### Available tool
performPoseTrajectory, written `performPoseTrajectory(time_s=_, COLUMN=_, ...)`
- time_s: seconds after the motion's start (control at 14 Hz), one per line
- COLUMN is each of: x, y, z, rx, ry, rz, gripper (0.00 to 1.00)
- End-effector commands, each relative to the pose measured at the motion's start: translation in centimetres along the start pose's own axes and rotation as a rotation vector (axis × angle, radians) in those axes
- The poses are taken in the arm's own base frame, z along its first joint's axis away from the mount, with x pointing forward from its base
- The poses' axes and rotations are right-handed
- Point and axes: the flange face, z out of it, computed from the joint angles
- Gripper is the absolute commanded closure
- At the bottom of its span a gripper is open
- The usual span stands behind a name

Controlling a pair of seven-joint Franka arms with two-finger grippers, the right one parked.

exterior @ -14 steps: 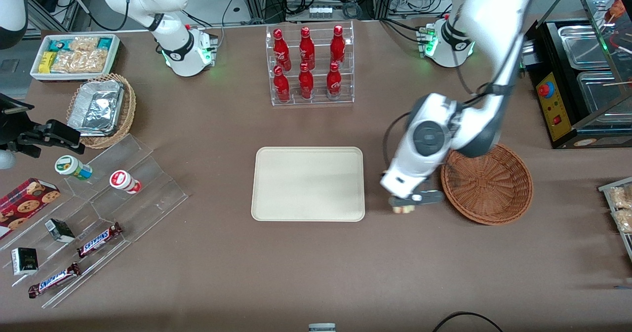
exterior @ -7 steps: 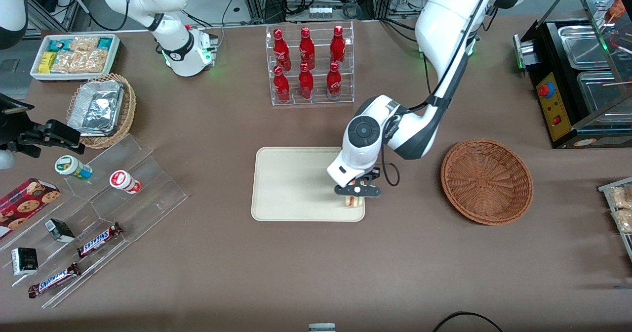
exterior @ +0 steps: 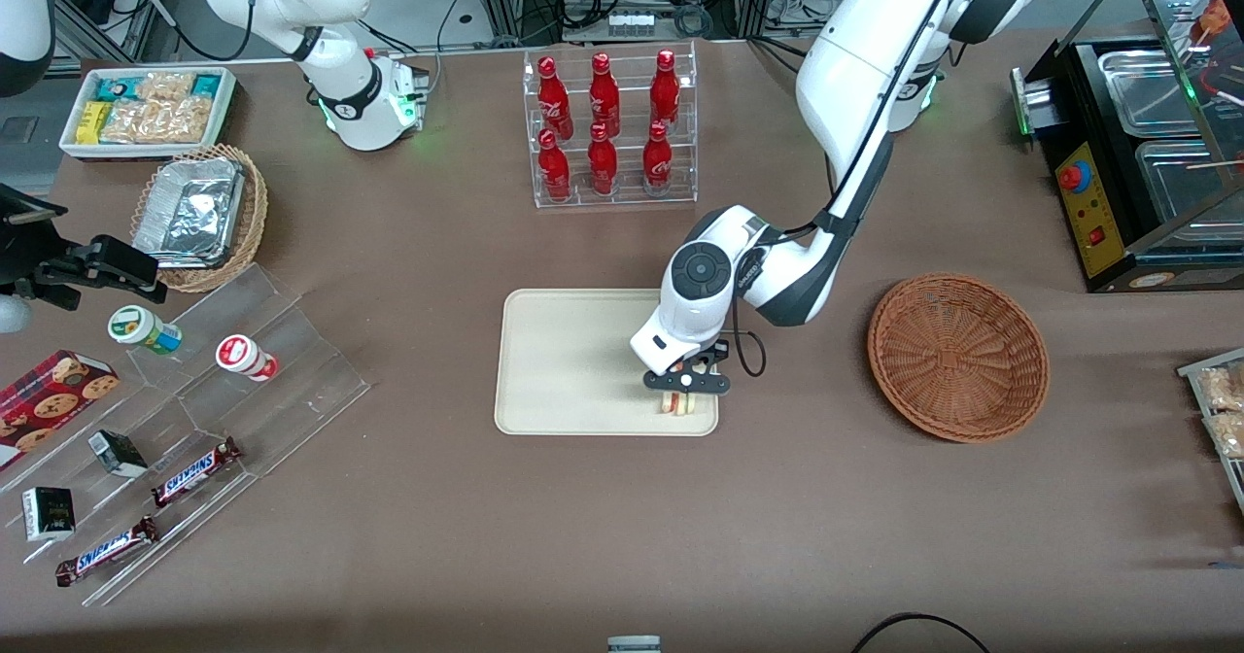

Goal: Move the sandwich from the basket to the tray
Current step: 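Lower the sandwich onto the tray and open the left gripper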

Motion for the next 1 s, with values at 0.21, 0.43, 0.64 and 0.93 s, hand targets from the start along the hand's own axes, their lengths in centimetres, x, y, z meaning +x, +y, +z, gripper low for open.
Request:
performPoseTrajectory(time_s=0.21, x=0.4, y=0.5, z=-0.1, rx=-0.001, ry=0.009, rz=-0.017, gripper=0.26)
performPoseTrajectory(time_s=0.43, x=0.7, y=0.5, z=-1.0, rx=-0.008, ry=0.021, rz=-0.025, gripper=0.01)
performPoseTrajectory(time_s=0.64, x=2.3, y=-0.7, z=-6.6, rx=-0.018, ry=0.061, rz=-0.13, gripper=0.0)
performPoseTrajectory(time_s=0.93, x=3.6, y=-7.6, z=-15.1, rx=0.072, ry=-0.001, rz=-0.22, gripper=0.0)
